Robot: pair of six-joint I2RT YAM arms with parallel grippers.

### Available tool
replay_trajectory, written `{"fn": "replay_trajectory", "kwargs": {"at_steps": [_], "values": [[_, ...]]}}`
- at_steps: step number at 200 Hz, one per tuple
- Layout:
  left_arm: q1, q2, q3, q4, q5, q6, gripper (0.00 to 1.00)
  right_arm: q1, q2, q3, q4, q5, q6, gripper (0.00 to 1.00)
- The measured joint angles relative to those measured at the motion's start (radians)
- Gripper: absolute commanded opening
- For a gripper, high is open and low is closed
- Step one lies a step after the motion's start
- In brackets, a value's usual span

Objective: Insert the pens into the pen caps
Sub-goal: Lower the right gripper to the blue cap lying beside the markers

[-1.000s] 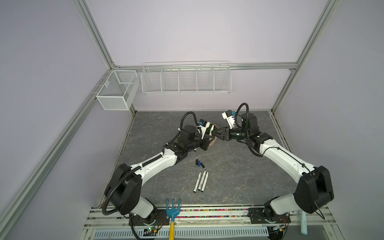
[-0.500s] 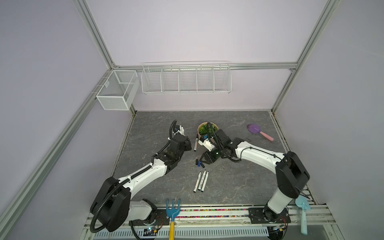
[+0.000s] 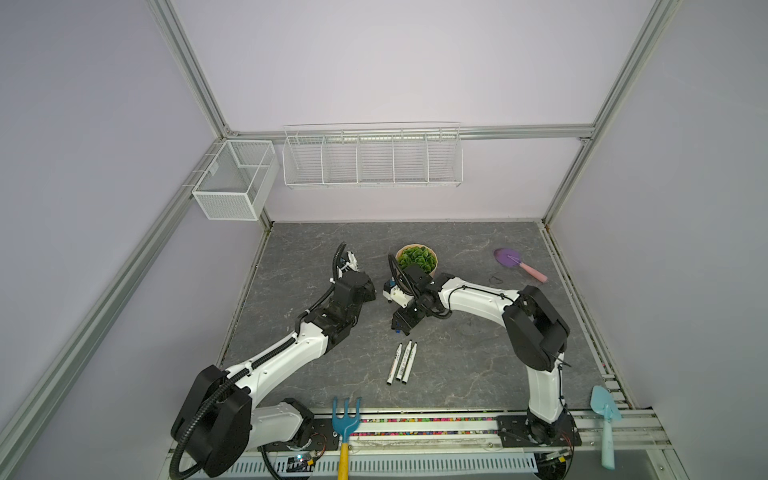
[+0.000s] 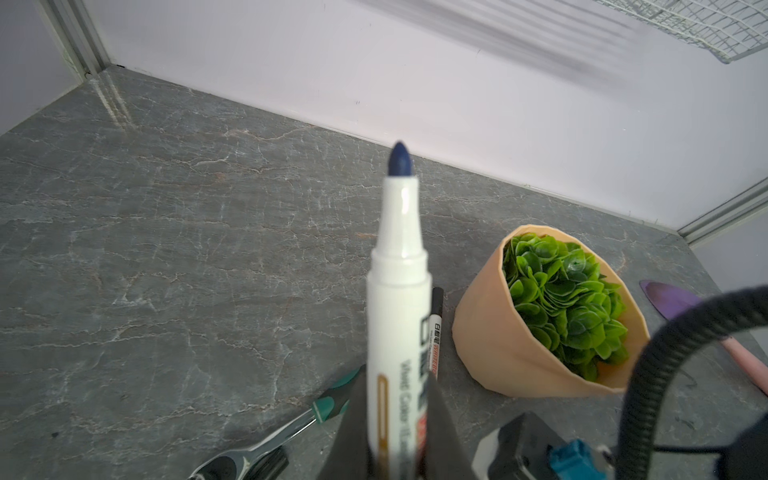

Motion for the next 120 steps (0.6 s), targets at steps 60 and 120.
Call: {"fn": "replay_trajectory", "kwargs": {"at_steps": [60,120], "values": [[0.011,-0.06,-0.019,-0.028,-0.032,0.01,0.0,0.038,0.064,0.06,-0.041,0.049,-0.015,0.51],[0.015,-0.064,-0.021,-0.034,-0.038,0.027,0.0,0.091,0.106,0.129,-0.105,0.178,-0.052,0.47]]}}
